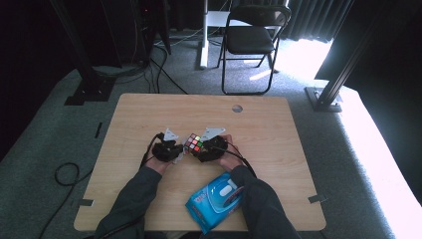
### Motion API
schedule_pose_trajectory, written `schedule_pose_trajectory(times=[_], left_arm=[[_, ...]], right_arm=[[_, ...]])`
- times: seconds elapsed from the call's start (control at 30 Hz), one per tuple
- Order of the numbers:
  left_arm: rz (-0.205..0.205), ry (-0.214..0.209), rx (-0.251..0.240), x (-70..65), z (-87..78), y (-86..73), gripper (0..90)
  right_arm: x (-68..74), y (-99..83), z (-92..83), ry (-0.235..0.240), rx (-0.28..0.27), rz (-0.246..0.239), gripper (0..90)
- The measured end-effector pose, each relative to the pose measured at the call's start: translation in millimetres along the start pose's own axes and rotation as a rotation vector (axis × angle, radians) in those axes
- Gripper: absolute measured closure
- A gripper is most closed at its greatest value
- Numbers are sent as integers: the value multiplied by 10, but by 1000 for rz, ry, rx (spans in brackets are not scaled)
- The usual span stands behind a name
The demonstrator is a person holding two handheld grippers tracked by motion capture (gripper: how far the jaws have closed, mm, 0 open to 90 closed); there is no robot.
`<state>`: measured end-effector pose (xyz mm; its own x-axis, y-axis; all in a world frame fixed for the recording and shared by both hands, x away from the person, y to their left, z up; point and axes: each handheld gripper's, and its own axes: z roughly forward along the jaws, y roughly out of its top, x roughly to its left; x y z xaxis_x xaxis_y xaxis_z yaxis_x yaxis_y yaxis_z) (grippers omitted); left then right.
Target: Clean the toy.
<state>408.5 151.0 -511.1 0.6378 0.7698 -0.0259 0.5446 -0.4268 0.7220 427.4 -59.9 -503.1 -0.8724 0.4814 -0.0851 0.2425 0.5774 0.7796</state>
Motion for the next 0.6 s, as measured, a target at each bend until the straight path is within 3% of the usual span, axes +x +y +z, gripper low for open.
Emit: schedule_pose_trajectory(times=[0.17,0.6], left_arm=[[-4,-8,-4,13,-9,11,863],[-30,-44,-67,72,-104,158,863]], right_arm=[[-8,-2,3,10,2,5,342],[19,2,23,39,13,-23,342]])
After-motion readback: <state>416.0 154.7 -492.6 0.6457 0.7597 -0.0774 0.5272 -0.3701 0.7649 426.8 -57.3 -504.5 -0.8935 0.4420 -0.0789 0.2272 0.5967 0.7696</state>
